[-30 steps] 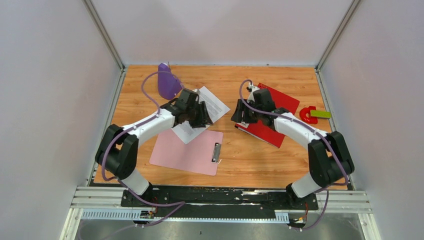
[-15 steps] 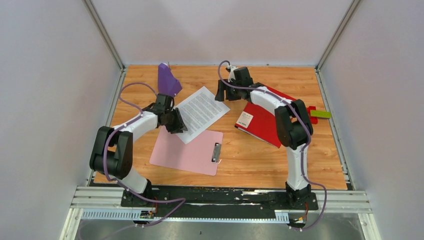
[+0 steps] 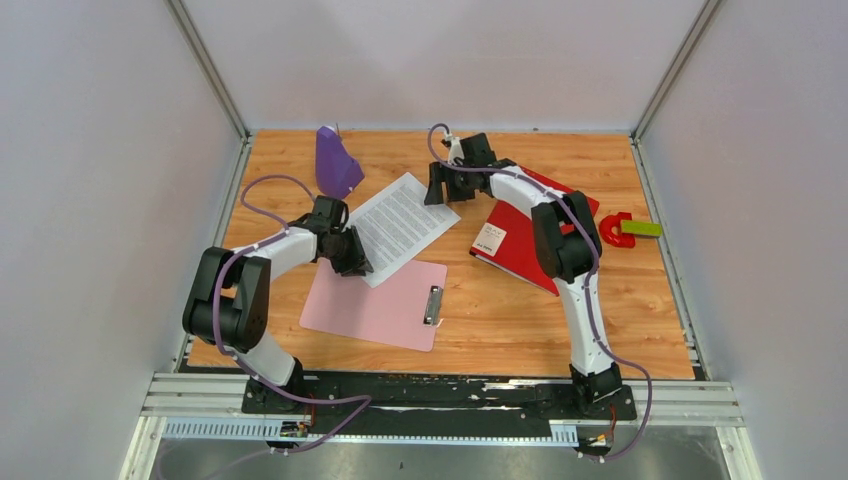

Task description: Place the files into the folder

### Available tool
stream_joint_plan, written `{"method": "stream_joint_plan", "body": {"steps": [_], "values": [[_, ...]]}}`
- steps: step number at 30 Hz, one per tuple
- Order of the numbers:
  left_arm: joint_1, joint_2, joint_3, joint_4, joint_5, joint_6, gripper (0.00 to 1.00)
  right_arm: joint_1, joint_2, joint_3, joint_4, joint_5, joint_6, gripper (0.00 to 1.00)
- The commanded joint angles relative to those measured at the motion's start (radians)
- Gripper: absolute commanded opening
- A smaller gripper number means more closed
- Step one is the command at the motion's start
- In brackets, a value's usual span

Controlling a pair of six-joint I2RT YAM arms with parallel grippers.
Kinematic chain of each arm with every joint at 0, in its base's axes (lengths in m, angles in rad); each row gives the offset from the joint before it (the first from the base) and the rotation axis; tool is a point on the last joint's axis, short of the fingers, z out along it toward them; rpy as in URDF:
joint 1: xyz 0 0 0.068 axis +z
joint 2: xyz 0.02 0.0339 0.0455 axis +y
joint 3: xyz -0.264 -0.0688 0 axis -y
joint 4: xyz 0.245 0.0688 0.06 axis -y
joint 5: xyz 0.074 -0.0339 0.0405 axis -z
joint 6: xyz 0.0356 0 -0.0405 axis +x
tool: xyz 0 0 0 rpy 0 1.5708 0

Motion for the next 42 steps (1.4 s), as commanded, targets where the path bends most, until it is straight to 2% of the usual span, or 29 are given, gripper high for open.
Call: {"method": "stream_joint_plan", "body": {"steps": [1,6,12,15,20,29,35,42], "values": [[0.005,0.006,-0.006,0.011,-0.025,0.02,0.33,0.0,0.029,0.023,-0.072,-0.108,-0.029,0.72],[0.005,0.014,-0.012,0.029,-0.014,0.011,0.33,0.0,0.026,0.019,-0.069,-0.262,0.0,0.72],[0.005,0.026,-0.024,0.05,-0.006,0.0,0.33,-0.002,0.02,0.004,-0.06,-0.321,0.008,0.72],[0.005,0.024,-0.025,0.041,-0.012,0.001,0.33,-0.007,-0.005,0.003,-0.052,-0.287,0.001,0.71],[0.005,0.01,-0.016,0.002,-0.044,0.017,0.32,-0.029,-0.045,0.024,-0.05,-0.125,-0.039,0.71],[0.005,0.005,0.007,-0.023,-0.064,0.032,0.32,-0.042,0.005,0.057,-0.077,0.007,-0.103,0.73],[0.005,0.005,0.007,-0.02,-0.059,0.032,0.32,-0.041,0.049,0.062,-0.122,-0.008,-0.116,0.73],[0.005,0.017,0.0,0.004,-0.047,0.022,0.32,-0.001,0.038,0.015,-0.17,-0.153,-0.13,0.73]]}}
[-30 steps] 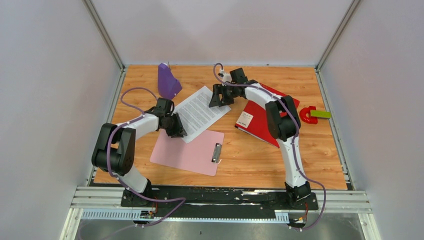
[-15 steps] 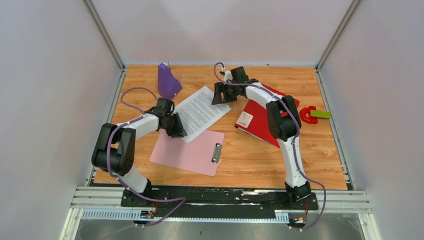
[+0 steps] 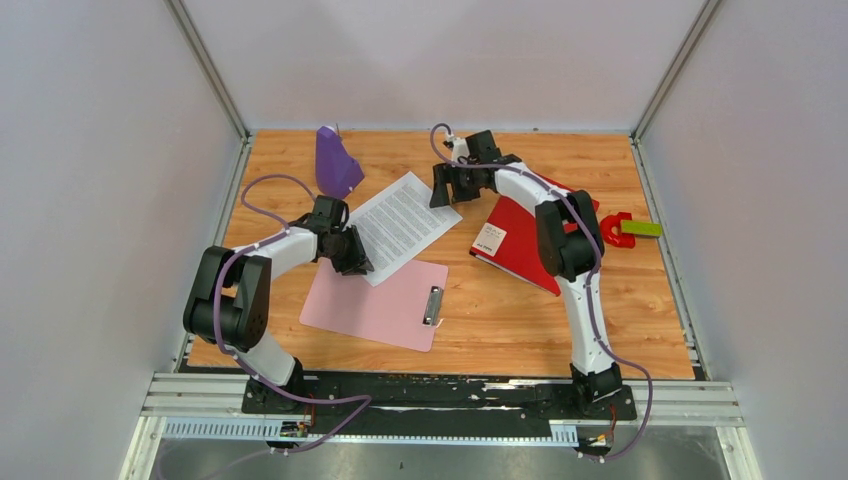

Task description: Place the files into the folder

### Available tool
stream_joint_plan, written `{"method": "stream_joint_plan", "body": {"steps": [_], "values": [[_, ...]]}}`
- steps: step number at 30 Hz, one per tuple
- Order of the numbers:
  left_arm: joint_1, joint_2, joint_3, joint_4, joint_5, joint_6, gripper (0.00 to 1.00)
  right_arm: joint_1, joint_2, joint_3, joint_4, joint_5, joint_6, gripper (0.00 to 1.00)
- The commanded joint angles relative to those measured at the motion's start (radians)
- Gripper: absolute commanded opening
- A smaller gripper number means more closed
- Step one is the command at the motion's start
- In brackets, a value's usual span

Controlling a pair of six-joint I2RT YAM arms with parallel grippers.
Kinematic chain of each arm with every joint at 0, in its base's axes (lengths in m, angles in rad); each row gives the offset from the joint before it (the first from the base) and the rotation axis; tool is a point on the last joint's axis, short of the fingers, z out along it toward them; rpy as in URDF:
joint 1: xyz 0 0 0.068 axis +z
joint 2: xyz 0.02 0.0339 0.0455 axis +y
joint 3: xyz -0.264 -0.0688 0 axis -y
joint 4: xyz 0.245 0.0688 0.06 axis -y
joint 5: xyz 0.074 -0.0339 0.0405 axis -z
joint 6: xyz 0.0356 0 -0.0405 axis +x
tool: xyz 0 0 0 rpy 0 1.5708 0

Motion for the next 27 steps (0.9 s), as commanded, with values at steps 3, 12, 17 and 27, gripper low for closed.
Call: {"method": "stream_joint_plan", "body": {"steps": [3,12,17,27], "values": [[0.005,0.019,-0.004,-0.003,-0.036,0.02,0.32,0.032,0.029,-0.028,-0.086,-0.138,0.008,0.73],[0.005,0.021,-0.007,0.021,-0.025,0.004,0.32,0.029,0.006,-0.09,-0.017,-0.227,0.058,0.73],[0.005,0.021,-0.008,0.016,-0.03,0.005,0.32,0.022,-0.047,-0.079,-0.02,-0.096,0.03,0.72],[0.005,0.032,0.004,0.017,-0.027,0.011,0.32,0.044,-0.013,-0.113,0.009,-0.27,0.057,0.72]]}}
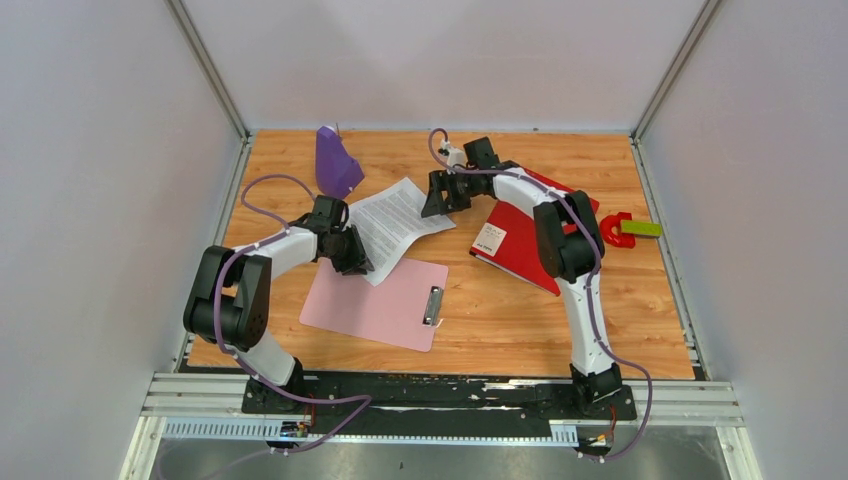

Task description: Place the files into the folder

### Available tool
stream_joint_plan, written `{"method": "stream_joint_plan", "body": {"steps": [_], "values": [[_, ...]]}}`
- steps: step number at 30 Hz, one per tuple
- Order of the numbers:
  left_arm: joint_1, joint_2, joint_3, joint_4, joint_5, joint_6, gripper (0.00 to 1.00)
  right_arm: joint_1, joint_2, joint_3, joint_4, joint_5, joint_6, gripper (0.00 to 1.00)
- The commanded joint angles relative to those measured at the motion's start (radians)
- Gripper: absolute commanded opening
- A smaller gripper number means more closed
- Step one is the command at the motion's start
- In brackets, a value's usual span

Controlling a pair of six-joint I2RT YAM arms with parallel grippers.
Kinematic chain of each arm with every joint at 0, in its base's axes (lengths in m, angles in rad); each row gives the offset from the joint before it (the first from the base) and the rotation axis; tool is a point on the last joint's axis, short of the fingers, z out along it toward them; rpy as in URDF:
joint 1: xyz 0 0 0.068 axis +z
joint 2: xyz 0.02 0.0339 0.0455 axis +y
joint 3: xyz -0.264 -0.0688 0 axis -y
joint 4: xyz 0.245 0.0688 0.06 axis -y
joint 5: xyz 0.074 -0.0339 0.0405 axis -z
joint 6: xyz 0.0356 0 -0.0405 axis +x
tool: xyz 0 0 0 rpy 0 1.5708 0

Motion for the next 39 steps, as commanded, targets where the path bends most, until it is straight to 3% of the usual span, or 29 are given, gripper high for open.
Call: {"method": "stream_joint_plan", "body": {"steps": [1,11,14,23,32,39], "values": [[0.004,0.033,0.004,0.014,-0.03,0.013,0.32,0.033,0.005,-0.053,-0.013,-0.094,0.017,0.72],[0.004,0.03,0.018,-0.004,-0.032,0.013,0.32,0.039,-0.054,-0.219,0.336,-0.375,0.277,0.72],[0.004,0.01,0.035,-0.039,-0.032,0.021,0.32,0.04,-0.082,-0.272,0.418,-0.389,0.349,0.71],[0.004,-0.138,0.157,-0.229,-0.163,0.088,0.36,0.053,-0.162,-0.435,0.425,-0.323,0.371,0.68],[0.004,-0.226,0.176,-0.319,-0.294,0.118,0.41,0.103,-0.287,-0.585,0.357,-0.212,0.313,0.66],[0.002,-0.158,0.15,-0.196,-0.063,0.129,0.45,0.143,-0.364,-0.655,0.35,-0.177,0.306,0.59]]}}
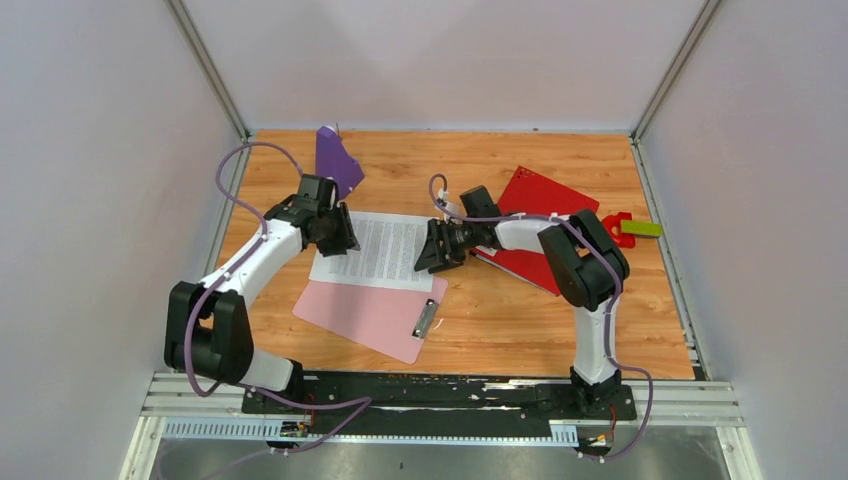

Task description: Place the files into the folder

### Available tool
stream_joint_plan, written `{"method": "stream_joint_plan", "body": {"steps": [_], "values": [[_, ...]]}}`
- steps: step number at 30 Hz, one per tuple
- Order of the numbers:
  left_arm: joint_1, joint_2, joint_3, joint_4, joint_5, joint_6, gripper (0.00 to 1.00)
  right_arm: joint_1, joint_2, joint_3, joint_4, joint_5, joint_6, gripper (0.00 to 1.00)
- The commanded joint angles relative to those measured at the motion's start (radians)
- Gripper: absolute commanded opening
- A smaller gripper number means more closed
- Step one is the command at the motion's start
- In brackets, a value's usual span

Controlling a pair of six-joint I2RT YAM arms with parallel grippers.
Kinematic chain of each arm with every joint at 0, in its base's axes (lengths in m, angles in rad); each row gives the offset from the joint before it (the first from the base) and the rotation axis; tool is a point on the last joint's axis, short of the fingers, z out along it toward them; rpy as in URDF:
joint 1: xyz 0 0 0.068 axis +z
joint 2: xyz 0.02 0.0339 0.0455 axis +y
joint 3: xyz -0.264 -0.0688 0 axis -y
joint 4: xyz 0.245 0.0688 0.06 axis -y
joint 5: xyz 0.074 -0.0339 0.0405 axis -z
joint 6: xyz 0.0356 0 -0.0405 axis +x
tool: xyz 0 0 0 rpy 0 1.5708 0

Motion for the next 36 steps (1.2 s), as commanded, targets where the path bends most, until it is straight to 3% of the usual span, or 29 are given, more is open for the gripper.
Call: {"method": "stream_joint_plan", "body": {"steps": [1,7,15,21,28,36], "values": [[0.002,0.071,-0.005,0.084,0.151,0.023,0.45,0.03,-0.082,-0.024,-0.033,0.048,-0.04,0.58],[-0.001,0.18,-0.001,0.087,0.115,0.019,0.42,0.048,-0.182,-0.031,-0.188,0.249,0.009,0.57],[0.004,0.245,-0.01,0.088,0.043,0.013,0.4,0.223,-0.311,-0.104,-0.33,0.656,0.319,0.58],[0.01,0.27,-0.01,0.073,0.027,0.035,0.39,0.351,-0.309,-0.106,-0.415,0.807,0.472,0.57],[0.017,0.274,-0.025,0.065,0.008,0.052,0.39,0.437,-0.243,0.005,-0.633,0.967,0.572,0.57],[0.025,0.266,-0.058,0.075,0.013,0.041,0.39,0.46,-0.171,0.057,-0.659,1.024,0.56,0.51]]}}
